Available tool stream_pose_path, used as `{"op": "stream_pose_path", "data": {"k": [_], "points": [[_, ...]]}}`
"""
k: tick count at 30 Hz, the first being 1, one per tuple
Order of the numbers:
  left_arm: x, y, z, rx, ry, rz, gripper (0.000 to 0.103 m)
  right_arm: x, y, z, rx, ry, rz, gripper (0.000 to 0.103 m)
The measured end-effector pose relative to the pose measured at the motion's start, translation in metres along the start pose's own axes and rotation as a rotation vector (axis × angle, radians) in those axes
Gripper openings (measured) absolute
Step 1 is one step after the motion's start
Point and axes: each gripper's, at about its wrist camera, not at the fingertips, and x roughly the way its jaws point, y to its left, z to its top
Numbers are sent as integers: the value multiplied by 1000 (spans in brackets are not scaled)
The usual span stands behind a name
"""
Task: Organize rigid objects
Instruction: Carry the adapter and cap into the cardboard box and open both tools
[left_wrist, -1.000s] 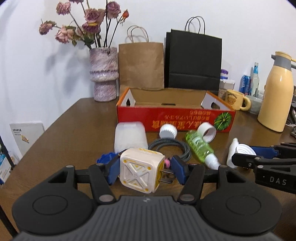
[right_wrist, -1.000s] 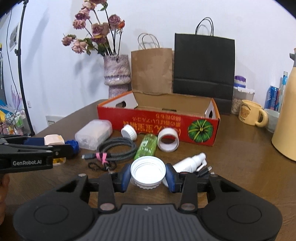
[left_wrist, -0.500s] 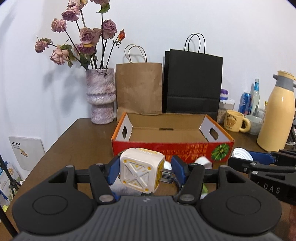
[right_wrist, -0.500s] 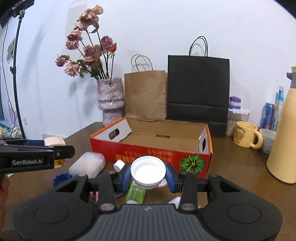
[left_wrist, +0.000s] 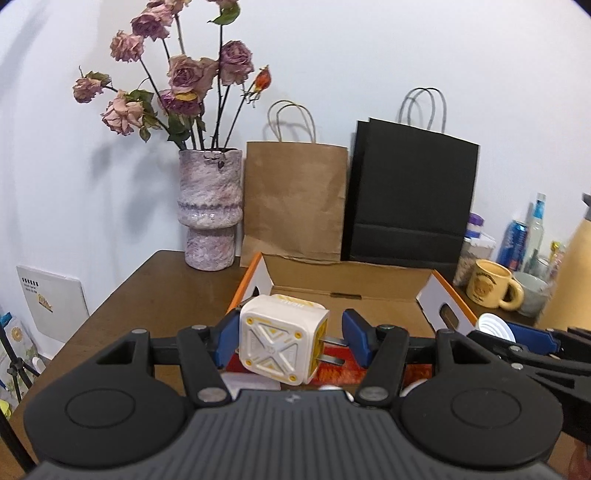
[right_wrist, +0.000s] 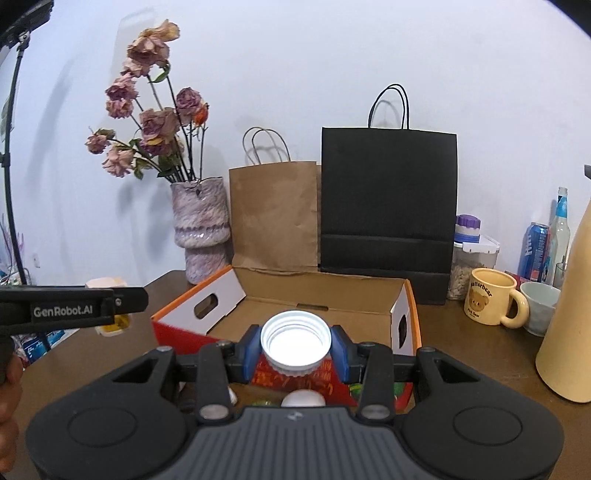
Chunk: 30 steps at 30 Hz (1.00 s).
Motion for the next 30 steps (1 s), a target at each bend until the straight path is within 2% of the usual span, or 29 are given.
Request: {"op": "stream_pose_path", "data": {"k": [8,17,30], "points": [[30,5,17,-38,-22,38,61,37,-3,14,24,-8,-4,39],[67,2,29,-46,-4,59,61,78,-13,30,61,6,-17,39],[117,-16,40,-29,17,75,61,125,-22,41,35,50,-35,39]]}}
